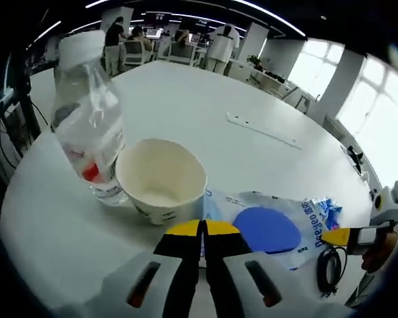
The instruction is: Arrange the tabletop items into an orderly group along one side of the table until the central work area is clear of visible clutter.
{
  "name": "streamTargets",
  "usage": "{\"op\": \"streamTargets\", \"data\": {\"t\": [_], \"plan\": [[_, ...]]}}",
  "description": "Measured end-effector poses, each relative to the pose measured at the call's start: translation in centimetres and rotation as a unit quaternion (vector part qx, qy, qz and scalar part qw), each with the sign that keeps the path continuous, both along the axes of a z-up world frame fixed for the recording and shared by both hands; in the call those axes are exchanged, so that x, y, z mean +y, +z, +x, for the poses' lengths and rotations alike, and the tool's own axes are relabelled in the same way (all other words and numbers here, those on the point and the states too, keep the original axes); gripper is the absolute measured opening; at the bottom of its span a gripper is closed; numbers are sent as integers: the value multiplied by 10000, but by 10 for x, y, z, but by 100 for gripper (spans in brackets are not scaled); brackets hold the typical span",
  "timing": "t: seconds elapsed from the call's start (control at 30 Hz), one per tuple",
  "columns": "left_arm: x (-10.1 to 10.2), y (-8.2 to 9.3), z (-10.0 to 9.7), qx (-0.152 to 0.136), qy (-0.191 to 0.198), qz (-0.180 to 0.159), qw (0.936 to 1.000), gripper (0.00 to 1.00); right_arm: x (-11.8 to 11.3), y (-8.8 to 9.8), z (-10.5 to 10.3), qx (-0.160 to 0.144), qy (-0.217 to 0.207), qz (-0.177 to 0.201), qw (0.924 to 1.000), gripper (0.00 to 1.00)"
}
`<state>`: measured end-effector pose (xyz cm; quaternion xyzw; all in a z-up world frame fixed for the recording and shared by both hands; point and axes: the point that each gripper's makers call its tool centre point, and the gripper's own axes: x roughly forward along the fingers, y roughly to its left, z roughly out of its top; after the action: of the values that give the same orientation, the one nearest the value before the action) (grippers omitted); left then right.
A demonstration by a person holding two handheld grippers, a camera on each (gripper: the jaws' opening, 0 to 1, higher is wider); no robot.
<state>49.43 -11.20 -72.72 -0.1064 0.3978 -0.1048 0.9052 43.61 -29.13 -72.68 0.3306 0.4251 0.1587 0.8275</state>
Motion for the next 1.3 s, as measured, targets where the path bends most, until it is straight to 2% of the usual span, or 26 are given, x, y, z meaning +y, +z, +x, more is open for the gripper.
{"op": "streamTargets", "data": {"t": [0.33, 0.67, 0.8, 0.9, 0.97, 1.03, 1.13, 1.3], "plan": [[1, -9, 4, 71, 22, -13, 10000, 0, -1, -12, -1, 51, 153, -228, 9996, 0], [5, -13, 5, 134, 180, -68, 9997, 0, 0, -17, 2, 141, 108, -201, 9996, 0], [5, -11, 5, 95, 185, -105, 9997, 0, 1, -12, 4, 50, 74, -104, 9999, 0], [4, -11, 1, 126, 188, -143, 9996, 1, 0, -9, 3, -133, 198, -261, 9994, 0], [5, -9, -2, 110, 212, -179, 9996, 3, -2, -7, 3, -269, 291, -370, 9985, 6], [6, -5, -3, 69, 247, -201, 9995, 4, -6, -3, 5, -350, 192, -382, 9985, 12], [6, 0, -6, 23, 249, -214, 9995, 5, -7, 5, 5, -438, 183, -227, 9986, 10], [10, 7, -14, -3, 302, -199, 9993, 10, -12, 18, 3, -633, 174, -261, 9975, 14]]}}
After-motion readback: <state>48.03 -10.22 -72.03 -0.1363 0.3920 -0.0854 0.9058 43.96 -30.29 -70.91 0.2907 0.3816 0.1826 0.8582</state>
